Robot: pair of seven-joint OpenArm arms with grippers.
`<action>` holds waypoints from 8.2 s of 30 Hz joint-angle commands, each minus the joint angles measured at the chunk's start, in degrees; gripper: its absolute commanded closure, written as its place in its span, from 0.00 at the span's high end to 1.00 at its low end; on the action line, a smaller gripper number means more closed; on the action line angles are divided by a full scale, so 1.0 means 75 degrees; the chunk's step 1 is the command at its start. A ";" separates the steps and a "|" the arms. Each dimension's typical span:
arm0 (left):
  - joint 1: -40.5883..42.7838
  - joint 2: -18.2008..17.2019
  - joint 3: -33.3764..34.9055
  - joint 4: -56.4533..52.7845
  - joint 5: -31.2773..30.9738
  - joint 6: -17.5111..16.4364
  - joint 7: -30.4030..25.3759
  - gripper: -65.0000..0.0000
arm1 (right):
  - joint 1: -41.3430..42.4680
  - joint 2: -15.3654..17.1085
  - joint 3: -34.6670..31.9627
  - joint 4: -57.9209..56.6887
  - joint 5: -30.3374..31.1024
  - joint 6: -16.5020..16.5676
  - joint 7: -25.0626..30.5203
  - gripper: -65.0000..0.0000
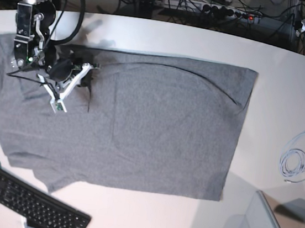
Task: Layout the t-shirt on the table in an organized manner, then fold the t-shirt properly
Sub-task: 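Release and press the shirt's shoulder area flat with the right gripper, then regrasp the shirt edge corners with both grippers and hold them, then drag the held shirt edge outward with both grippers to spread it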
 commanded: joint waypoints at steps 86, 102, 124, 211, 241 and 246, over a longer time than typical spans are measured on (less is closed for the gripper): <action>-0.1208 -0.0129 0.2668 0.0323 0.2119 -0.0069 -0.0691 0.00 | -0.0280 0.1793 0.3742 -0.0533 0.0118 -0.0021 0.1320 0.49; -0.1232 -0.0141 0.2668 -0.0005 0.2119 -0.0069 -0.0702 0.00 | 0.0201 0.2179 0.2499 -0.1576 0.0118 -0.0021 0.1356 0.49; -0.1290 -0.0141 0.2668 -0.0298 0.2131 -0.0069 -0.0702 0.00 | -0.0139 0.2191 0.2499 -0.1717 0.0118 -0.0021 0.1320 0.04; -0.3400 -0.1289 0.5317 -0.0685 0.2213 -0.0069 -0.0632 0.71 | -0.0081 0.1371 0.2558 0.0862 -0.1581 -0.0033 0.0910 0.72; -0.3928 -0.1676 0.5739 -0.2361 0.2178 -0.0069 -0.0679 0.00 | -0.0245 0.1101 0.2523 0.0897 -0.1558 -0.0033 0.0910 0.72; -0.3893 -0.1653 0.5516 -0.2361 0.2143 -0.0069 -0.0691 0.00 | -0.0245 0.0831 0.2499 0.0897 -0.1558 -0.0021 0.0910 0.72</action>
